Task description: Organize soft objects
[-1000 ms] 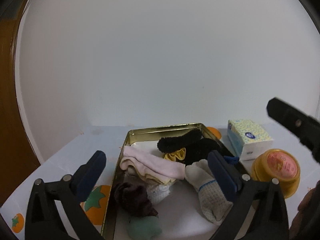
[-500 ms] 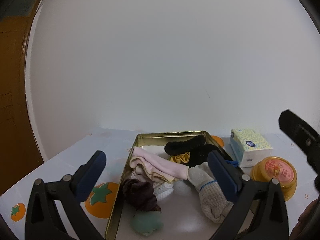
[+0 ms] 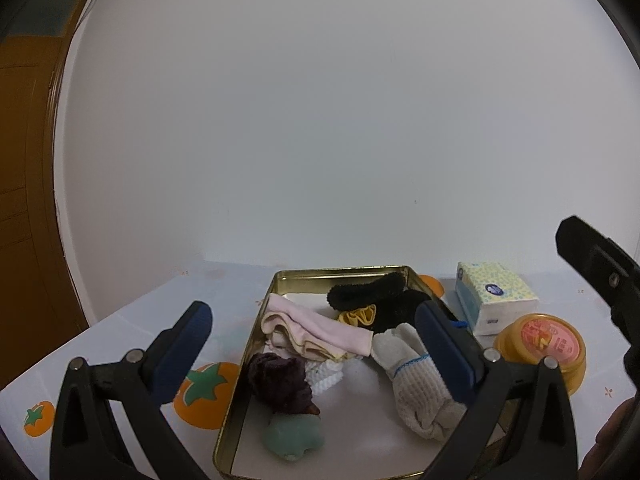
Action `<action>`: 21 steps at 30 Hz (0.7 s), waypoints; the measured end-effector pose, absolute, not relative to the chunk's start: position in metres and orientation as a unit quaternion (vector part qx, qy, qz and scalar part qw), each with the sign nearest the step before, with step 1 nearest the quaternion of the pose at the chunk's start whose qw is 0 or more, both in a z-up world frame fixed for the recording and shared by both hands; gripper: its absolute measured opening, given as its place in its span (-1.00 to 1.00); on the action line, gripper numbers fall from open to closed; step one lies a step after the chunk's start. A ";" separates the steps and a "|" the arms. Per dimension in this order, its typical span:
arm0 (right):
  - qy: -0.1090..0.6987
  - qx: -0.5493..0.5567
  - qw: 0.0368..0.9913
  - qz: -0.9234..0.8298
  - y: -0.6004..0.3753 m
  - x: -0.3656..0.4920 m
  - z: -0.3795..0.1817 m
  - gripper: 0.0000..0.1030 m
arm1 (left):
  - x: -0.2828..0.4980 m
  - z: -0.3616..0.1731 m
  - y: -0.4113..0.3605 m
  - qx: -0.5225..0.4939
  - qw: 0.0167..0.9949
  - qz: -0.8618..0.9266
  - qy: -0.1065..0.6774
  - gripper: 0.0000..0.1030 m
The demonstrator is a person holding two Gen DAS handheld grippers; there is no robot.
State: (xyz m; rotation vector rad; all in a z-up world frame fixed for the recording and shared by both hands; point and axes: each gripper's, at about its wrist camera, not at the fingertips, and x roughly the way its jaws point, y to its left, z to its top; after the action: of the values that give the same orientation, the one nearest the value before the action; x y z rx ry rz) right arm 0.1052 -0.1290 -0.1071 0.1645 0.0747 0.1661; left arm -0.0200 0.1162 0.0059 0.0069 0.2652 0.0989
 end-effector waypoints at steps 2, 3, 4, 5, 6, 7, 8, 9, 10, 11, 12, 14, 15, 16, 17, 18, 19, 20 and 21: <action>0.035 0.082 0.993 0.081 -0.128 0.106 -0.108 0.69 | -0.018 0.005 0.117 0.003 0.990 0.049 0.131 1.00; 0.034 0.081 0.993 0.081 -0.128 0.105 -0.109 0.69 | -0.018 0.006 0.117 0.002 0.990 0.050 0.130 1.00; 0.034 0.081 0.993 0.080 -0.128 0.106 -0.109 0.69 | -0.018 0.006 0.117 0.002 0.990 0.049 0.129 1.00; 0.033 0.081 0.993 0.080 -0.128 0.106 -0.109 0.69 | -0.018 0.006 0.117 0.002 0.991 0.049 0.128 1.00; 0.032 0.081 0.993 0.079 -0.128 0.106 -0.110 0.69 | -0.018 0.006 0.117 0.002 0.991 0.048 0.127 1.00; 0.032 0.081 0.993 0.080 -0.129 0.104 -0.109 0.69 | -0.018 0.006 0.117 0.002 0.991 0.047 0.127 0.99; 0.031 0.081 0.993 0.080 -0.129 0.104 -0.109 0.70 | -0.018 0.006 0.117 0.003 0.991 0.047 0.126 1.00; 0.031 0.081 0.993 0.079 -0.129 0.101 -0.108 0.70 | -0.019 0.007 0.116 0.003 0.991 0.046 0.126 1.00; 0.031 0.081 0.993 0.078 -0.129 0.100 -0.107 0.71 | -0.020 0.007 0.116 0.004 0.991 0.046 0.125 0.99; 0.031 0.080 0.993 0.078 -0.129 0.100 -0.107 0.72 | -0.020 0.007 0.115 0.004 0.991 0.047 0.124 0.99; 0.031 0.080 0.993 0.077 -0.129 0.100 -0.107 0.73 | -0.021 0.008 0.115 0.005 0.991 0.048 0.123 0.99; 0.030 0.080 0.993 0.077 -0.129 0.100 -0.107 0.73 | -0.022 0.008 0.114 0.005 0.991 0.050 0.123 1.00; 0.029 0.080 0.993 0.077 -0.129 0.100 -0.107 0.74 | -0.023 0.008 0.114 0.006 0.991 0.051 0.122 1.00; 0.029 0.080 0.993 0.076 -0.129 0.100 -0.106 0.74 | -0.022 0.008 0.114 0.006 0.991 0.053 0.122 1.00; 0.028 0.079 0.994 0.076 -0.129 0.099 -0.106 0.75 | -0.022 0.008 0.114 0.007 0.991 0.053 0.123 1.00; 0.028 0.079 0.994 0.075 -0.129 0.099 -0.106 0.75 | -0.022 0.008 0.113 0.007 0.991 0.053 0.123 1.00; 0.027 0.079 0.994 0.075 -0.129 0.099 -0.106 0.75 | -0.022 0.008 0.113 0.008 0.991 0.054 0.123 1.00; 0.027 0.079 0.994 0.074 -0.129 0.100 -0.106 0.75 | -0.021 0.008 0.113 0.008 0.991 0.054 0.123 1.00; 0.027 0.079 0.994 0.074 -0.129 0.100 -0.106 0.76 | -0.022 0.009 0.113 0.009 0.991 0.054 0.123 1.00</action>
State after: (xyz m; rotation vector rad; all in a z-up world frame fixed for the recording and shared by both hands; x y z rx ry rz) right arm 0.0996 -0.1293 -0.1060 0.1581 0.0538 0.1484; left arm -0.0218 0.1131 0.0085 0.0173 0.2459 0.1085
